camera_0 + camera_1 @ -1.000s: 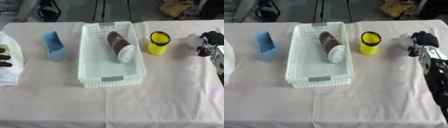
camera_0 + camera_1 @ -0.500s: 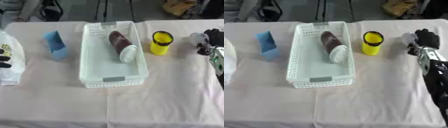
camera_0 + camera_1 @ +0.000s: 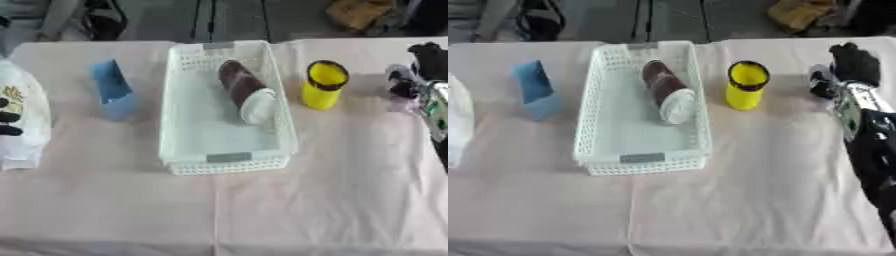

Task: Pick up objects on the table and place them in the box.

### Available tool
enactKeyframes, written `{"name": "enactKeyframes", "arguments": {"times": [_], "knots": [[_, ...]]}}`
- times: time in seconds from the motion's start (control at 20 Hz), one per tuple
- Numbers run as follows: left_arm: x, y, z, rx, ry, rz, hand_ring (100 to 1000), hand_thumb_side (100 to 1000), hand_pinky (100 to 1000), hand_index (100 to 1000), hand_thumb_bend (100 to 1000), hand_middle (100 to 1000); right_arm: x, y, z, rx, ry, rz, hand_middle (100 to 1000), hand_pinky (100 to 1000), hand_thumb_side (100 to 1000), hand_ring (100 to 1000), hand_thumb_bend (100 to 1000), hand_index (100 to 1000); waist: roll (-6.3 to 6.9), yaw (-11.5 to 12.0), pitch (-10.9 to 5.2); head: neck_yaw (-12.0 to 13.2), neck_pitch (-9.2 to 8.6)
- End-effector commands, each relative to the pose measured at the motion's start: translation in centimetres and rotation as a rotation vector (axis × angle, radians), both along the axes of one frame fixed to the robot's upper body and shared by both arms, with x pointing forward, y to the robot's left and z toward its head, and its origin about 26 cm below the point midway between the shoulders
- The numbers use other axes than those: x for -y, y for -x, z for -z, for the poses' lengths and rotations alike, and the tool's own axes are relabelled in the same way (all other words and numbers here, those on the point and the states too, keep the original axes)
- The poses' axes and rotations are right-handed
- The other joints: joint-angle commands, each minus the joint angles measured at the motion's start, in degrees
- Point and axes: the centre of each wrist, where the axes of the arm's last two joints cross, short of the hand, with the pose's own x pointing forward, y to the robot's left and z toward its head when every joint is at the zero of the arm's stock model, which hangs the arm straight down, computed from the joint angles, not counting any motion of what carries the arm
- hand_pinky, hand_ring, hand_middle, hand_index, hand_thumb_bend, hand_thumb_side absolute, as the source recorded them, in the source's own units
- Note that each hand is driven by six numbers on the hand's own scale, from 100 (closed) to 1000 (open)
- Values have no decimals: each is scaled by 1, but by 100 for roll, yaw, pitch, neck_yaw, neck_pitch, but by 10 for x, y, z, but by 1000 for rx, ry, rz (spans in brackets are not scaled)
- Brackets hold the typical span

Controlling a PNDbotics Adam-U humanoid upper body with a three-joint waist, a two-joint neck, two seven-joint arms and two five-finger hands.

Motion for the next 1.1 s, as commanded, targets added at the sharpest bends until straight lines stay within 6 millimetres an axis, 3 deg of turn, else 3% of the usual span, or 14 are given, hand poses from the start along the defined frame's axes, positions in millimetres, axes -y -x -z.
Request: {"name": "enactKeyframes", "arguments": {"times": [0.05, 0.45, 1.1], "knots": [[1, 0, -10, 32, -20, 13, 635, 950, 580, 838, 240, 665, 11, 0, -27, 42, 5, 11, 843, 506, 383, 737, 265, 925, -7, 22, -65, -22, -29], [1, 0, -11, 36, -22, 14, 634, 951, 580, 838, 239, 666, 12, 0, -21, -47, -72, -15, 855, 513, 449, 745, 209, 932, 4, 75, -32, -34, -22], [1, 0, -11, 37, -21, 15, 633, 951, 580, 839, 239, 664, 19, 3, -14, -128, -59, 63, 858, 522, 394, 748, 249, 915, 11, 61, -28, -39, -22]]}}
